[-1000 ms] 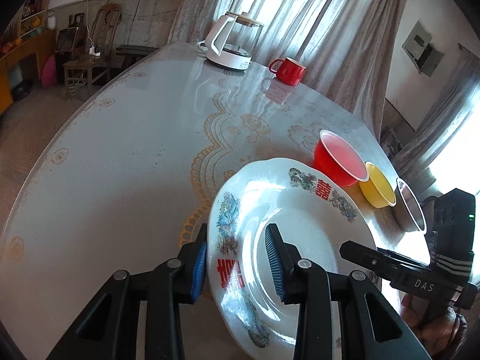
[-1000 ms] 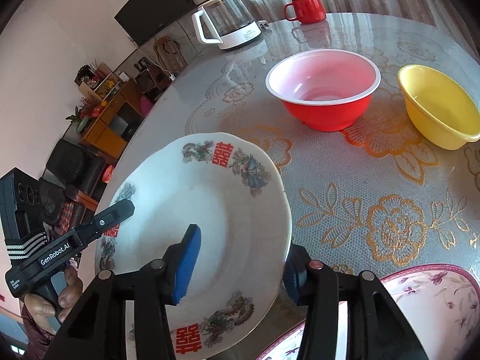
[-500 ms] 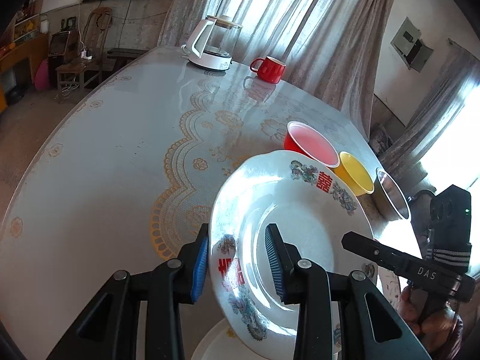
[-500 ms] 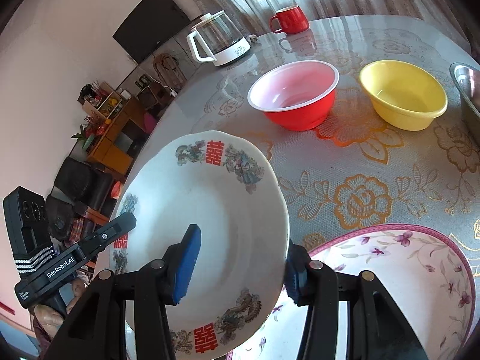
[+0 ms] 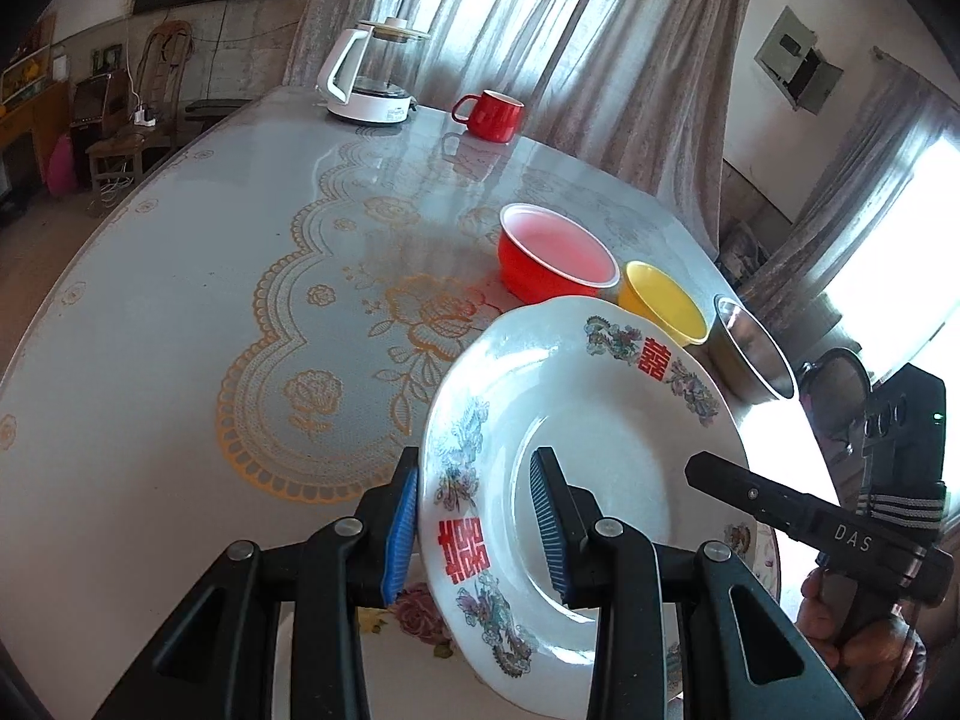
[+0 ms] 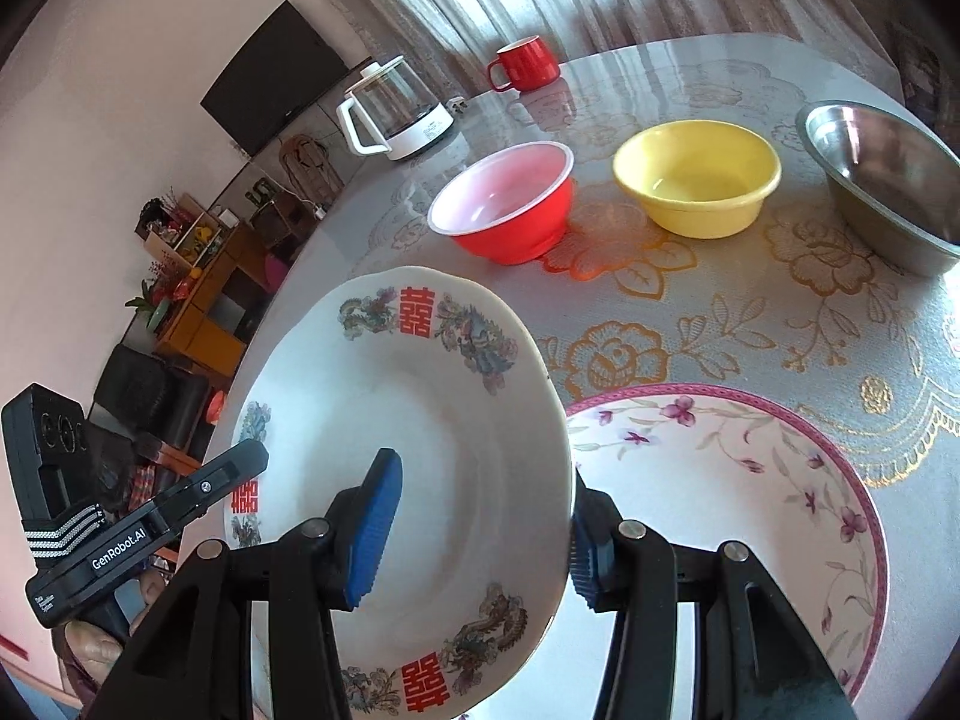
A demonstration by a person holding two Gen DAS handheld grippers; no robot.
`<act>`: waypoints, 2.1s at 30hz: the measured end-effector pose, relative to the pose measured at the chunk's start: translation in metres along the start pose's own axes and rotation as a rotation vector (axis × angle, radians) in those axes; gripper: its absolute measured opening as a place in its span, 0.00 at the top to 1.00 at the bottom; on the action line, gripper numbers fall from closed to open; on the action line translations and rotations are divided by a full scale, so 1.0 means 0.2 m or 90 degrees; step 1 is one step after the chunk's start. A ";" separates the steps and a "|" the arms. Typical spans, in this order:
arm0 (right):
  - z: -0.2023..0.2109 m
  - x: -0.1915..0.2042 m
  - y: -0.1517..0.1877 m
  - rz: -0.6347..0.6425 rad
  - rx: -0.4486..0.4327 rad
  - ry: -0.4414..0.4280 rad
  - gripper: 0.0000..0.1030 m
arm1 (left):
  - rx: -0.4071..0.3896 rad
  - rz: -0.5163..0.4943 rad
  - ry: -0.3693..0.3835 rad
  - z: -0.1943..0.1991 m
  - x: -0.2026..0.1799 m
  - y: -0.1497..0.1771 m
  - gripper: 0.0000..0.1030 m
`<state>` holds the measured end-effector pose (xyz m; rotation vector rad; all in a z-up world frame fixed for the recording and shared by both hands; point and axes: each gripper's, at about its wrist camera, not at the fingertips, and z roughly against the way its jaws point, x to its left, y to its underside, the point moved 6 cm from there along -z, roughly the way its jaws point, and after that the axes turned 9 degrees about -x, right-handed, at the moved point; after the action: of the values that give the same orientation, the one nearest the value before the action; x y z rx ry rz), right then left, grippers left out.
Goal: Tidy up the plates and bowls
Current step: 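Lift the double-happiness plate with both tools over the purple-floral plate, then lower the double-happiness plate onto the purple-floral plate with both tools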
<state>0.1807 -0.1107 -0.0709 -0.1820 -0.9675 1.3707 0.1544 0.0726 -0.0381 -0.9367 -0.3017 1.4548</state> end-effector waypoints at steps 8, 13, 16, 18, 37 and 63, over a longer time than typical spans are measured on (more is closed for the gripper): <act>0.15 -0.15 0.04 -0.027 -0.024 0.036 0.50 | 0.017 -0.036 0.029 -0.02 -0.19 0.06 0.65; 0.23 -0.22 0.07 -0.034 -0.030 0.061 0.50 | 0.031 -0.051 0.045 -0.04 -0.28 0.10 0.65; 0.28 -0.25 0.10 -0.023 -0.034 0.086 0.50 | 0.038 -0.066 0.051 -0.05 -0.33 0.14 0.65; 0.32 -0.29 0.12 -0.024 -0.037 0.097 0.50 | 0.045 -0.075 0.055 -0.06 -0.37 0.17 0.65; 0.39 -0.42 0.17 0.002 -0.042 0.188 0.43 | 0.072 -0.092 0.060 -0.12 -0.48 0.25 0.65; 0.53 -0.43 0.09 0.034 -0.138 0.254 0.42 | 0.047 -0.090 0.046 -0.07 -0.44 0.24 0.62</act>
<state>0.1049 -0.2253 -0.0564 -0.6250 -0.7749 1.2137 0.1169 -0.0210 -0.0487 -0.8885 -0.2545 1.2919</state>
